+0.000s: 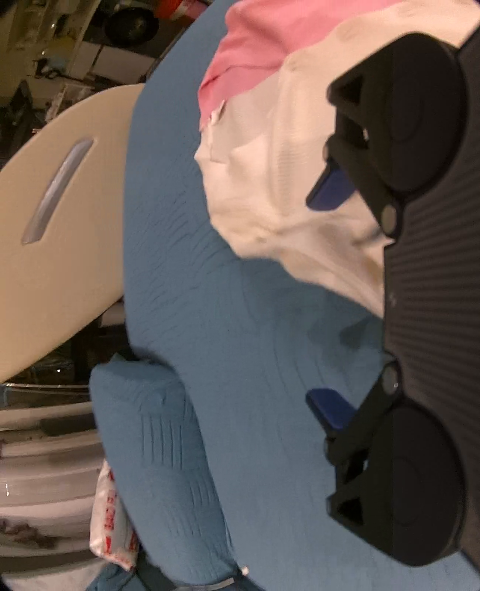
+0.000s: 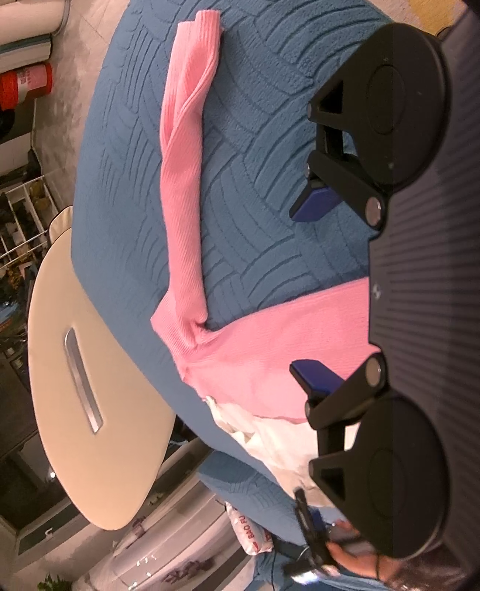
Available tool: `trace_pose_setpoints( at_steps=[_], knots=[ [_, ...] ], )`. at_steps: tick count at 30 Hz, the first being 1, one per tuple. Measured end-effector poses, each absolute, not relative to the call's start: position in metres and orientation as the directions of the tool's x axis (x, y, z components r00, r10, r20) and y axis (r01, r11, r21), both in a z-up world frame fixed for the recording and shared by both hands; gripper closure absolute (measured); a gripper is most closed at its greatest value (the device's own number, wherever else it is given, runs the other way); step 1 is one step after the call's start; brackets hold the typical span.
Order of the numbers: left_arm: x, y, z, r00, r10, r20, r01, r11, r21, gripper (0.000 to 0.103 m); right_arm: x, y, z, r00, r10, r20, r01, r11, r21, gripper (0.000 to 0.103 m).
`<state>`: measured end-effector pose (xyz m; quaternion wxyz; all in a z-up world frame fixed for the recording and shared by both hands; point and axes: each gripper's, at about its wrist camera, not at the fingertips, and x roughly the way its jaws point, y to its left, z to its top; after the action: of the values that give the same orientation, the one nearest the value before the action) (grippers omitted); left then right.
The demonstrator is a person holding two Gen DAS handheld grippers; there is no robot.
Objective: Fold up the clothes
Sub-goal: 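Fold the white garment edge over with the left gripper while the right gripper grasps the white garment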
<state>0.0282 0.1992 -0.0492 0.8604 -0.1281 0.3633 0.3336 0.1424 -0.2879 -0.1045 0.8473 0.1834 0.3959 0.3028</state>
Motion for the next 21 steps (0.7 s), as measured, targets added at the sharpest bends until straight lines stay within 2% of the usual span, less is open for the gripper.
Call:
trace_pose_setpoints(
  at_steps=[3,8,10,13,14,21],
  knots=[
    [-0.024,0.193,-0.055,0.544,0.342,-0.766,-0.679,0.716,-0.162,0.0,0.137,-0.287,-0.1,0.512,0.682,-0.523,-0.402,0.728,0.556,0.019],
    [-0.043,0.187,-0.059,0.576,0.186,-0.796,-0.67,0.666,-0.329,0.001,0.133,-0.294,-0.095,0.53,0.706,-0.47,-0.42,0.7,0.577,0.019],
    [-0.035,0.188,-0.063,0.614,0.024,-0.789,-0.624,0.627,-0.466,0.0,0.132,-0.299,-0.094,0.541,0.708,-0.454,-0.415,0.694,0.588,0.019],
    [-0.032,0.187,-0.091,0.64,-0.181,-0.746,-0.638,0.415,-0.648,0.001,0.13,-0.306,-0.092,0.551,0.71,-0.439,-0.415,0.689,0.594,0.019],
    [-0.033,0.185,-0.096,0.65,-0.2,-0.733,-0.641,0.374,-0.67,0.001,0.129,-0.309,-0.091,0.555,0.71,-0.434,-0.415,0.688,0.595,0.019],
    [-0.047,0.177,-0.098,0.696,-0.13,-0.706,-0.658,0.276,-0.7,0.0,0.121,-0.318,-0.086,0.588,0.697,-0.41,-0.42,0.696,0.582,0.017]
  ],
)
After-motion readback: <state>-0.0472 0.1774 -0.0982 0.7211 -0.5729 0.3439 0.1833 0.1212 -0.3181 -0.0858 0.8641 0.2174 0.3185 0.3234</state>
